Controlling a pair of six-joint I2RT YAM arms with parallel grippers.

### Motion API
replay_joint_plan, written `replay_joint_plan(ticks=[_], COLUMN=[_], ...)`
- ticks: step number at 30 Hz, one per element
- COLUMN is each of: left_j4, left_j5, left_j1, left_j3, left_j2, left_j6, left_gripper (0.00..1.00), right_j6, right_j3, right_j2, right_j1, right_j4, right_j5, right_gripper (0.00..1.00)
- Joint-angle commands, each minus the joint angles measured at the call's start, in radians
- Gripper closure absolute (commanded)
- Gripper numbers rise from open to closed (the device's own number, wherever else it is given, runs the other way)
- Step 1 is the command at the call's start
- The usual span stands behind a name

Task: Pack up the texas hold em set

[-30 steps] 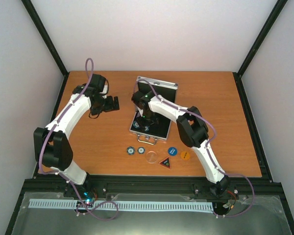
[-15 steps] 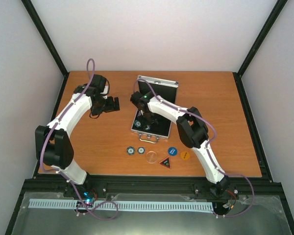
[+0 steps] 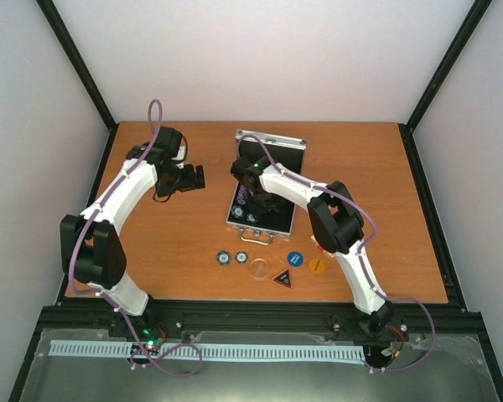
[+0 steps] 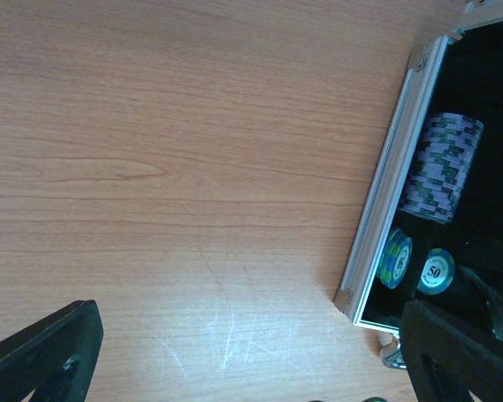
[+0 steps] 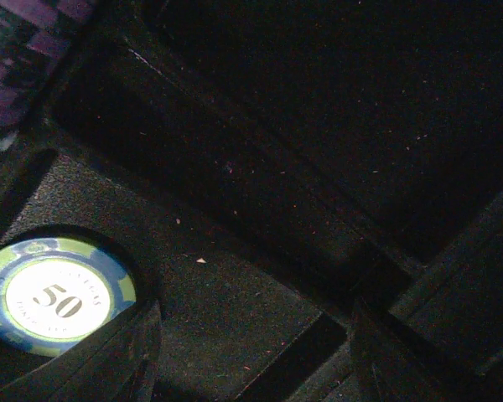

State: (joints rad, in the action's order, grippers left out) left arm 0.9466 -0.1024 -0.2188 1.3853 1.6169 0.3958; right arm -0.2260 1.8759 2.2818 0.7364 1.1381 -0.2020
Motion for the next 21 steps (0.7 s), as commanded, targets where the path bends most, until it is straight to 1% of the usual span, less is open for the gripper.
replay_joint_plan(ticks=[1, 7, 11, 14, 17, 21], left_j4=[-0.002, -0.005, -0.013, -0.011, -0.011, -0.012], left_j5=[-0.018, -0.008, -0.01, -0.007, -0.005, -0.009], left_j1=[0.006, 0.006, 0.005, 0.006, 0.006, 0.006], left_j3=[0.036, 0.017, -0.012, -0.017, -0.016, -0.011], left_j2=[0.001, -0.011, -0.019, -0.016, -0.009, 0.009], left_j6=[-0.014, -0.023, -0.019, -0.019, -0.022, -0.028], left_gripper=[0.0, 0.0, 0.0, 0.0, 0.0, 0.0], right_j6=[-0.014, -0.05, -0.031, -0.021, -0.007, 0.008], right_j3=[0.022, 0.109, 0.11, 0.125, 0.128, 0.12], right_j2=[-0.007, 0.012, 0.014, 0.044, 0.068, 0.081], right_j1=[-0.015, -0.015, -0.015, -0.015, -0.015, -0.016], right_j4=[0.023, 0.034, -0.005, 0.005, 0.009, 0.013], right_j5=[0.039, 0.141, 0.209, 0.238, 0.283, 0.3], right_gripper=[0.37, 0.37, 0.37, 0.37, 0.43, 0.43])
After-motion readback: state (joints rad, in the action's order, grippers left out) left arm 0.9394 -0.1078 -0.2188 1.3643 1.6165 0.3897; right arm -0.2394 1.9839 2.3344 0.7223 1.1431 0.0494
